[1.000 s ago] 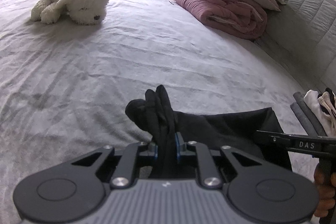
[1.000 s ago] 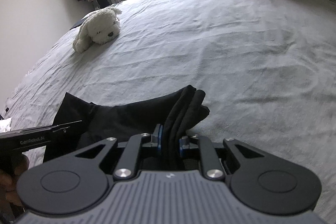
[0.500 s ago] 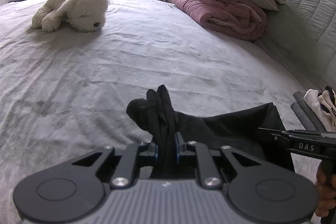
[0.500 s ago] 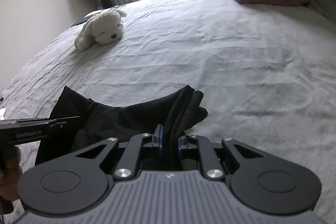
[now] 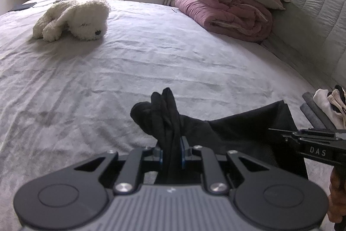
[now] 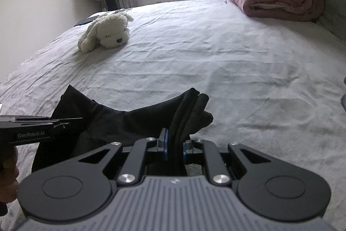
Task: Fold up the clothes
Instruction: 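Carry the black bundle with both grippers toward the folded cream clothes pile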
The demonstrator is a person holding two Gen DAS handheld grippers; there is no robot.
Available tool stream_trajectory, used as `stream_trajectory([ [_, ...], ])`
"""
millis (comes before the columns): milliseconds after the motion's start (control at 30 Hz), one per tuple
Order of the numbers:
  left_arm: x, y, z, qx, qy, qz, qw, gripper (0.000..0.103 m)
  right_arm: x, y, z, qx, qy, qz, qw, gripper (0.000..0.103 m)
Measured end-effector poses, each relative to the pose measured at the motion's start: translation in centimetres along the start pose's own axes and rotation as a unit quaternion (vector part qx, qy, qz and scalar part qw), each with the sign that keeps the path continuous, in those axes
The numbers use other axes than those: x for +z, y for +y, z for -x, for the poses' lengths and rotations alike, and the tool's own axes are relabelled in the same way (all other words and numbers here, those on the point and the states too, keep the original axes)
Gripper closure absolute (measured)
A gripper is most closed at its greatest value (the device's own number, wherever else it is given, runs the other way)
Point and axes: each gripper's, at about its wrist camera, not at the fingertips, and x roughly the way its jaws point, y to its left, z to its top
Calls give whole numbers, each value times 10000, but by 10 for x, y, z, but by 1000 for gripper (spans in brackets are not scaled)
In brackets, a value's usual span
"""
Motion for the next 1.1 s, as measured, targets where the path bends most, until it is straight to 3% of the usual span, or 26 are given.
stream_trajectory([
  [1100,3,-19,20,44,-457,-323,9984,90,3,19,23,-477,-612,712,9944,91],
])
